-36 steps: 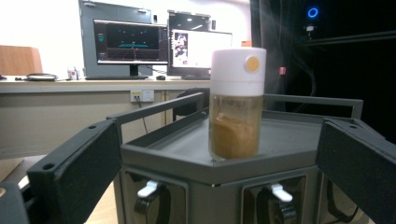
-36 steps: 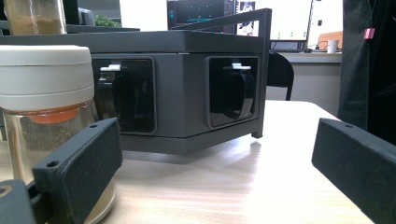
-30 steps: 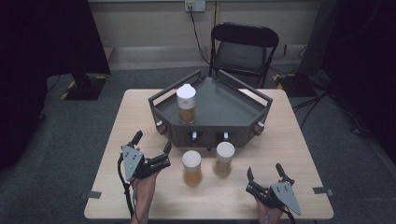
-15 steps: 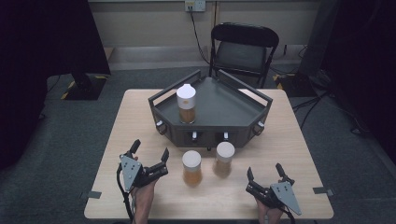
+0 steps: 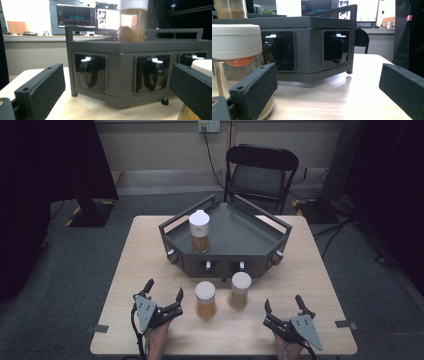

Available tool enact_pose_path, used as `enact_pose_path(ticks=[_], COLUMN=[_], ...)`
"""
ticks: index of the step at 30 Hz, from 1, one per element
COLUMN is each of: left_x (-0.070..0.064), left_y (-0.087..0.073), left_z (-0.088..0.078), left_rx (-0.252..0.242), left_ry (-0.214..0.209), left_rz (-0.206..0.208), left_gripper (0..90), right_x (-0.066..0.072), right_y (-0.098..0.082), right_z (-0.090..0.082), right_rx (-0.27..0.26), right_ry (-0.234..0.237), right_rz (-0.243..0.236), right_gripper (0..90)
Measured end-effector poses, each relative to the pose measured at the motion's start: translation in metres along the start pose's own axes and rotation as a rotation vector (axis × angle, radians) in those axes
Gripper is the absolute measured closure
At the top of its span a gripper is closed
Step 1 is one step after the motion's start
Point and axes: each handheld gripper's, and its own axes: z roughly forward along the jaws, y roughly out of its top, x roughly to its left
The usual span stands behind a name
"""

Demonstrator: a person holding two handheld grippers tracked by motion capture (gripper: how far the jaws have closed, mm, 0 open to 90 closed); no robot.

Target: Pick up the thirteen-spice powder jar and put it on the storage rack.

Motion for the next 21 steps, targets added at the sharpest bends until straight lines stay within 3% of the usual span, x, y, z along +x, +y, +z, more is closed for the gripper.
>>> enact_pose_path(ticks=[14, 17, 21], left_x=[-0.003, -0.003, -0.003], left_y=[-0.015, -0.017, -0.02], left_z=[-0.007, -0.007, -0.008], left_rx=[0.008, 0.017, 0.02], left_ry=[0.013, 0.019, 0.02], left_rz=[0.018, 0.0, 0.006], left_gripper=[0.2, 0.2, 0.3], right_x=[0.0, 0.0, 0.0], right_y=[0.0, 0.0, 0.0], right_z=[0.0, 0.0, 0.0], right_rx=[0.0, 0.0, 0.0], right_ry=[-0.001, 0.0, 0.0], right_rz=[0.0, 0.0, 0.0], right_gripper=[0.6, 0.6, 0.6])
